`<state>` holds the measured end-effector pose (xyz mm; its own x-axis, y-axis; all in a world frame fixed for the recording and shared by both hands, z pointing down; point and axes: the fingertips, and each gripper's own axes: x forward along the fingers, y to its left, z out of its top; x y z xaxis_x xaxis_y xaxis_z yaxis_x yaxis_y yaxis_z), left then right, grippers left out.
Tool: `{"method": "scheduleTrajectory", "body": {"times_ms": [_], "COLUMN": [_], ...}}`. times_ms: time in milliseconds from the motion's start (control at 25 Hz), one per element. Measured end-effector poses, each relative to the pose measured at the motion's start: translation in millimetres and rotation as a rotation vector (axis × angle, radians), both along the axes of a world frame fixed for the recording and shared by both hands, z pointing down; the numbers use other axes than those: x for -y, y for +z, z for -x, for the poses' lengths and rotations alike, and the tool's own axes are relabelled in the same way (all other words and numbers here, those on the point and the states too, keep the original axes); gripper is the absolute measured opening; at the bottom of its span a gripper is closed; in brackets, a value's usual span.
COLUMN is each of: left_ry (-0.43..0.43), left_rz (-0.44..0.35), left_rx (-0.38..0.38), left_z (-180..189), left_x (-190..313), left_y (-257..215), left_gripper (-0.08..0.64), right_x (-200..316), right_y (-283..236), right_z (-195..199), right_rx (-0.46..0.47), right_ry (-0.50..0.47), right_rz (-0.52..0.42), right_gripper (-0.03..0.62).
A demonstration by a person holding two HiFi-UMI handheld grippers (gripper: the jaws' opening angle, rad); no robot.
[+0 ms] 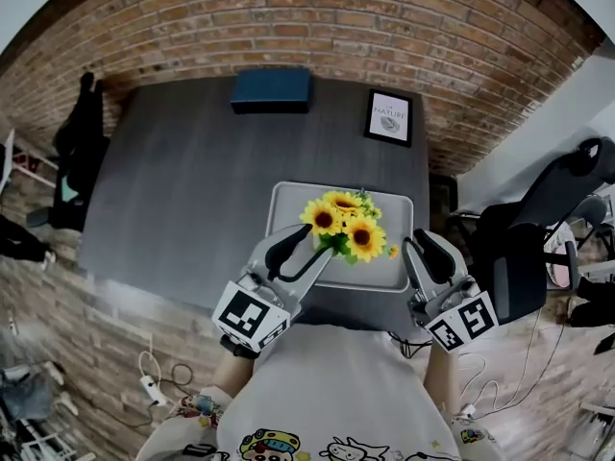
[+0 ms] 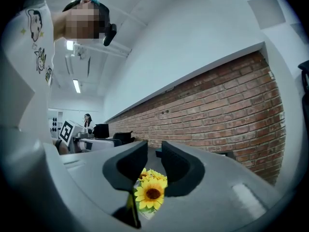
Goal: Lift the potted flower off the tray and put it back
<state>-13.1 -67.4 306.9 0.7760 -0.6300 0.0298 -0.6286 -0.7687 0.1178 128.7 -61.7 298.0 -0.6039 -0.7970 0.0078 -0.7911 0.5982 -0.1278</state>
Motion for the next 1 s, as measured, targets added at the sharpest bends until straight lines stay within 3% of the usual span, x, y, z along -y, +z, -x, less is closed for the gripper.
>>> {"method": "scheduleTrajectory", "body": {"times_ms": [320, 720, 1000], "left_ry": [-0.073, -0.095, -0.106], "left_rz": [0.017, 0.04, 0.043], "left_rx": [-0.012, 0.022, 0.029], "left_z": [9, 13, 15], "left_x": [-5, -10, -11], "left_y": [2, 11, 12], "left_gripper": [-0.001, -0.002, -0.002], "right_x": [-6, -13, -14], "right_y": [11, 22, 22], "right_z": [-5, -3, -3], "right_rx": [0.002, -0.057, -0.046], "right_ry": [0.044, 0.062, 0.048], "right_rz": [0.024, 0.054, 0.074], "right_gripper": [0.015, 0.002, 0.001]}}
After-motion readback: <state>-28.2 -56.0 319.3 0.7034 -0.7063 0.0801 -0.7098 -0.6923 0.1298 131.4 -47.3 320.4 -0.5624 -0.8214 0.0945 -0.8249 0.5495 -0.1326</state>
